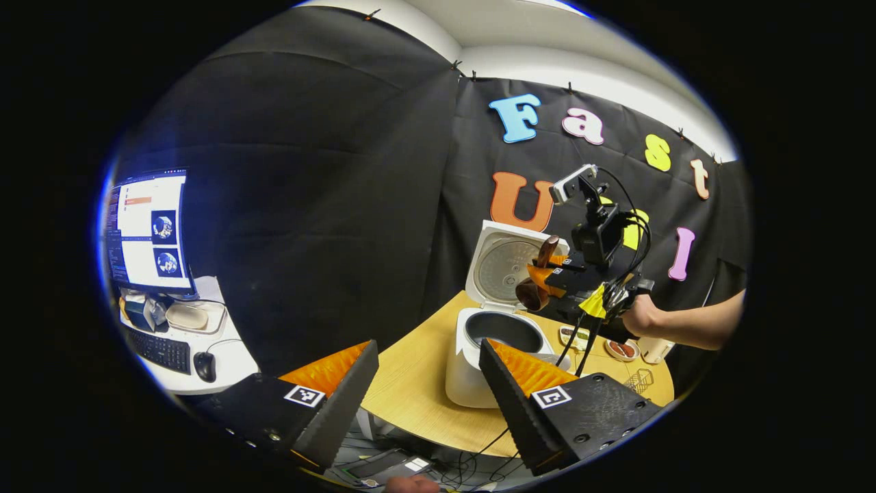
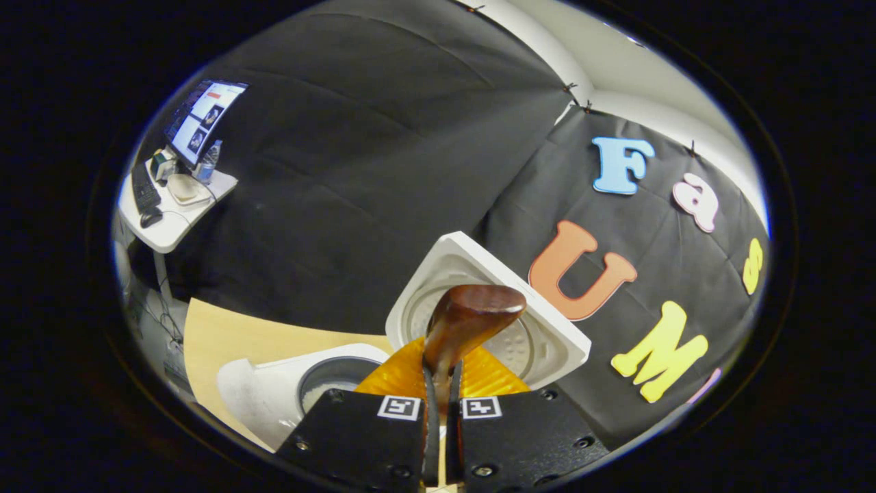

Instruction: Close the left gripper, press the button to open the rice cooker; take a wooden spoon from the chopstick holder with the right hand, scoop a spoonful of rice and pour it into the rice cooker, then put the wooden spoon back into the chopstick holder.

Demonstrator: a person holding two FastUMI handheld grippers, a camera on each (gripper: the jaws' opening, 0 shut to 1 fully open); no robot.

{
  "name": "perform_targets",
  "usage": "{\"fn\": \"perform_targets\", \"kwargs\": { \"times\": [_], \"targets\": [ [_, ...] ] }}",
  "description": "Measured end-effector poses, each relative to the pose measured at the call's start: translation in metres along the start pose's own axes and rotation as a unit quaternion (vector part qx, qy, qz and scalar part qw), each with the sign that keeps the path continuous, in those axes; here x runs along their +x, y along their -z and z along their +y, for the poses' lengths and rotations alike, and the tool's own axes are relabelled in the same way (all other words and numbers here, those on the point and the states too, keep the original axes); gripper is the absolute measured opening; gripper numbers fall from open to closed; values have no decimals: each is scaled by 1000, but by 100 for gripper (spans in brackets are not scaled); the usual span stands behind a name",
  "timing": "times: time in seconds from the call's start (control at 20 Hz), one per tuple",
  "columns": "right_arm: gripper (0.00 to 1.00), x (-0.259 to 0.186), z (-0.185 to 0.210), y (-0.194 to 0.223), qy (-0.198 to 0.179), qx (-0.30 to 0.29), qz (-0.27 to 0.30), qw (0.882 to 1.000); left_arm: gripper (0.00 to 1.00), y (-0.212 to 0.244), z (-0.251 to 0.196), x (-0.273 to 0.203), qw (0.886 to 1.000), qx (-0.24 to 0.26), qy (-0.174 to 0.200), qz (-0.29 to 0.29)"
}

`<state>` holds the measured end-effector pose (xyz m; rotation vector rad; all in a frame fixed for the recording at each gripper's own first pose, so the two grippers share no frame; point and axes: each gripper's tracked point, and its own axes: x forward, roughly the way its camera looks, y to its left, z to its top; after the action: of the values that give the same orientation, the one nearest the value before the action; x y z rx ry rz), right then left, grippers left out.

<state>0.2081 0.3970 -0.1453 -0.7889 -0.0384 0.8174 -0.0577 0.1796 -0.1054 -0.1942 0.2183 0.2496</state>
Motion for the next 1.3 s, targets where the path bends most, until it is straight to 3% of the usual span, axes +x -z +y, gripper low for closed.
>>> {"fn": "perform_targets", "kwargs": {
  "times": [0.2, 0.35, 0.45, 0.6, 0.8, 1.0, 1.15, 1.3],
  "targets": [
    [9, -6, -1, 5, -3, 41, 5, 999, 94, 2, -3, 2, 1000, -5, 6, 2],
    [9, -10, -6, 8, -5, 115, 13, 993, 94, 7, -11, 4, 1000, -3, 18, 8],
    [9, -16, -10, 9, -9, 188, 20, 982, 94, 3, -25, 4, 1000, 2, 28, 7],
    [9, -32, -29, 8, -9, 319, 22, 948, 94, -3, -39, 4, 999, 13, 40, 1],
    [9, -68, -69, 17, -12, 483, 18, 876, 94, -8, -64, 3, 998, 31, 60, -1],
    [9, -130, -115, 32, 3, 585, -7, 811, 94, -7, -101, 3, 996, 36, 85, 1],
    [9, -177, -147, 56, 27, 621, -16, 783, 94, -1, -138, 4, 993, 40, 114, 9],
    [8, -227, -192, 94, 80, 630, -29, 772, 94, 2, -176, 3, 988, 50, 147, 10]
  ]
}}
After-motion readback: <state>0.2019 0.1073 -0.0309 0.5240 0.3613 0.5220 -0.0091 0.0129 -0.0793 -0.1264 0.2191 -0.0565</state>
